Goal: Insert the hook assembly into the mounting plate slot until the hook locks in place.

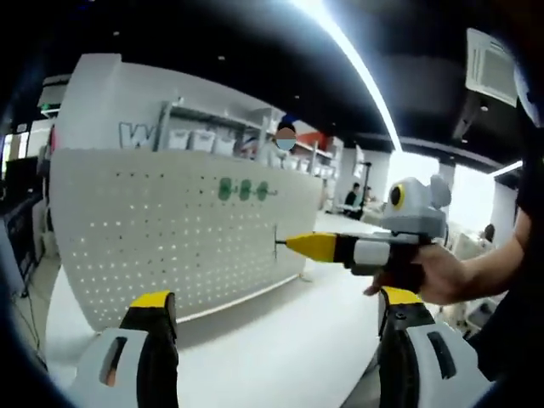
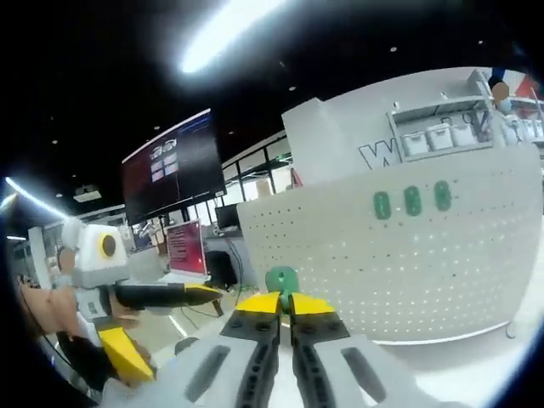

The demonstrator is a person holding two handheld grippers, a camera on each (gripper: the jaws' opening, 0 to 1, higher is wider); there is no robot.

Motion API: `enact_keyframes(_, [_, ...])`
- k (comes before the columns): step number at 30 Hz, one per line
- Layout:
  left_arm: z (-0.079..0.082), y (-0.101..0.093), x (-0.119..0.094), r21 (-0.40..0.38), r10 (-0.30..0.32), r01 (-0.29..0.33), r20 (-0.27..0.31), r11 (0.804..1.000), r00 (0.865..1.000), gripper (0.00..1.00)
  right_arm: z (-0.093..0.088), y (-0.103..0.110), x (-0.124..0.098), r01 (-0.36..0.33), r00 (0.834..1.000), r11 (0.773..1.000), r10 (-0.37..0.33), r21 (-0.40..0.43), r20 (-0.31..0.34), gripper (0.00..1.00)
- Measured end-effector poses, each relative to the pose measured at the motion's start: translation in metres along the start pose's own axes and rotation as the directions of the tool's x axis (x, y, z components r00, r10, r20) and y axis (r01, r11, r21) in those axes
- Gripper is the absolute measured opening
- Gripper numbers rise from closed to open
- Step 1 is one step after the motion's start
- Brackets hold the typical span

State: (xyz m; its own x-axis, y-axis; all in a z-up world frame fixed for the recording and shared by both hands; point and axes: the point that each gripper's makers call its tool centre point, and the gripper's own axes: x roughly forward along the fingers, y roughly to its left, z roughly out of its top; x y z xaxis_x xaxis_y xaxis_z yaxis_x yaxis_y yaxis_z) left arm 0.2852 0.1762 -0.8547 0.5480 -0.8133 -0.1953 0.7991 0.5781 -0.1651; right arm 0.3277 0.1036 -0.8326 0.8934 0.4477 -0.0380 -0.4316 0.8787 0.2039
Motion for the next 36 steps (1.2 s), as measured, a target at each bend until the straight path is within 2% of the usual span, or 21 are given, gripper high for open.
enact_keyframes(4, [0.000,0.002,0.000,-0.023,0.005,-0.004,0.009,1.000,1.000,1.00,0.007,-0.034,0.004,0.098,0.995,0.995,-0.097,-0.030,0.016,0.00])
enact_keyframes(11, [-0.002,0.007,0.000,-0.016,0.017,-0.017,0.002,1.000,1.000,1.00,0.024,-0.077,0.014,0.184,0.981,0.982,-0.180,-0.051,0.072,0.00])
enact_keyframes(16, [-0.001,0.009,-0.001,0.008,0.018,-0.017,-0.004,1.000,1.000,1.00,0.038,-0.096,0.019,0.209,0.973,0.976,-0.201,-0.067,0.117,0.00])
enact_keyframes(20, [0.001,0.016,-0.002,0.003,0.028,-0.028,0.000,1.000,1.000,1.00,0.042,-0.111,0.021,0.231,0.967,0.970,-0.220,-0.076,0.129,0.00])
enact_keyframes(24, [0.002,0.021,-0.003,-0.014,0.038,-0.038,0.008,0.999,0.999,1.00,0.047,-0.127,0.019,0.269,0.955,0.961,-0.257,-0.069,0.147,0.00])
enact_keyframes(31, [0.005,0.028,-0.004,0.002,0.052,-0.052,0.010,0.999,0.999,1.00,0.053,-0.155,0.014,0.324,0.935,0.944,-0.311,-0.056,0.173,0.00])
enact_keyframes(36, [0.006,0.031,-0.004,-0.004,0.057,-0.057,0.011,0.998,0.998,1.00,0.062,-0.179,0.011,0.374,0.912,0.926,-0.358,-0.047,0.199,0.00])
